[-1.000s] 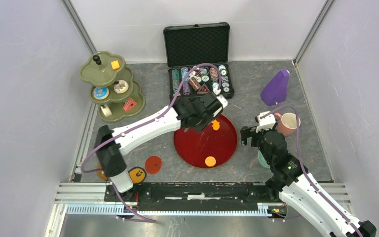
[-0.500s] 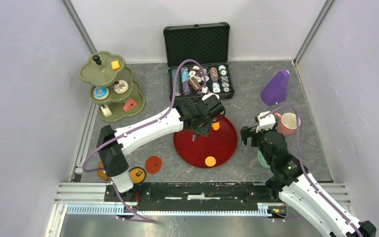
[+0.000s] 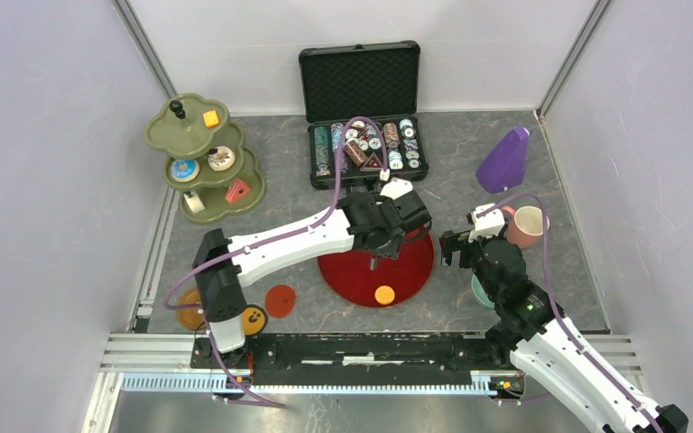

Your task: Serve the afternoon tea

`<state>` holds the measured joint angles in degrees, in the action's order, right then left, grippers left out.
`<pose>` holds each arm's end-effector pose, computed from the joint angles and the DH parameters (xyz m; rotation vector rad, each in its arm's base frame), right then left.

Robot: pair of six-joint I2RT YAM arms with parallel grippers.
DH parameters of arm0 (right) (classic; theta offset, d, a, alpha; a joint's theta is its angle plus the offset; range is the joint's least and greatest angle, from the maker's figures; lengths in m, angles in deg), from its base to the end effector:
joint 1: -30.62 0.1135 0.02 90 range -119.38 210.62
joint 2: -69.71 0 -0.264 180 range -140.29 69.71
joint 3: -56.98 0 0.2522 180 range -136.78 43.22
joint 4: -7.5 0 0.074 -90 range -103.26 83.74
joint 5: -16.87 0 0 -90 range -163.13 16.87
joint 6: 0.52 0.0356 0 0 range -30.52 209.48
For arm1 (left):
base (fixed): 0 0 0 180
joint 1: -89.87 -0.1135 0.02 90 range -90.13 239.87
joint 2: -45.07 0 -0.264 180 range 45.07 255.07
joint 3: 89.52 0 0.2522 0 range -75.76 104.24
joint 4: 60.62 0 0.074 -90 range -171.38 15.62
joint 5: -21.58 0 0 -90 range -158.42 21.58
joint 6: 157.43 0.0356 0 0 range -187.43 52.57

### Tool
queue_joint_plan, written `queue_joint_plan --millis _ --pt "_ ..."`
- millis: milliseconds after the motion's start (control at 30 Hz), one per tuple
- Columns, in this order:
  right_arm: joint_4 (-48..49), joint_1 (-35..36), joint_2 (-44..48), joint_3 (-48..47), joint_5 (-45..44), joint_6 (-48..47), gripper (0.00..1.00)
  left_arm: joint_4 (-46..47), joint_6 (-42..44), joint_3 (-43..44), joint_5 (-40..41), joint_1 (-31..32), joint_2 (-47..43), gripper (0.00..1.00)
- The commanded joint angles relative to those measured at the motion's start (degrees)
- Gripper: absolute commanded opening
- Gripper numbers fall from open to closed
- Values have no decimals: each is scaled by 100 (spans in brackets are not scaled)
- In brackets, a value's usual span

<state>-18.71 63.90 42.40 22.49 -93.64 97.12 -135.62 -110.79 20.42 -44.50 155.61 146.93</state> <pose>0.1215 0.0648 0.2311 -0.1796 1.8753 0.1489 0.1634 -0.3275 0.3093 0.3899 2.5441 -0.1118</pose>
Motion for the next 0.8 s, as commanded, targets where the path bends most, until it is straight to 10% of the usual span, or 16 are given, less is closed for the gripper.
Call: queue_joint_plan --millis 0,767 --pt "260 25 80 5 23 -16 98 47 -282 417 381 88 338 50" --pt "278 21 50 11 32 -18 98 -1146 40 1135 1563 224 105 23"
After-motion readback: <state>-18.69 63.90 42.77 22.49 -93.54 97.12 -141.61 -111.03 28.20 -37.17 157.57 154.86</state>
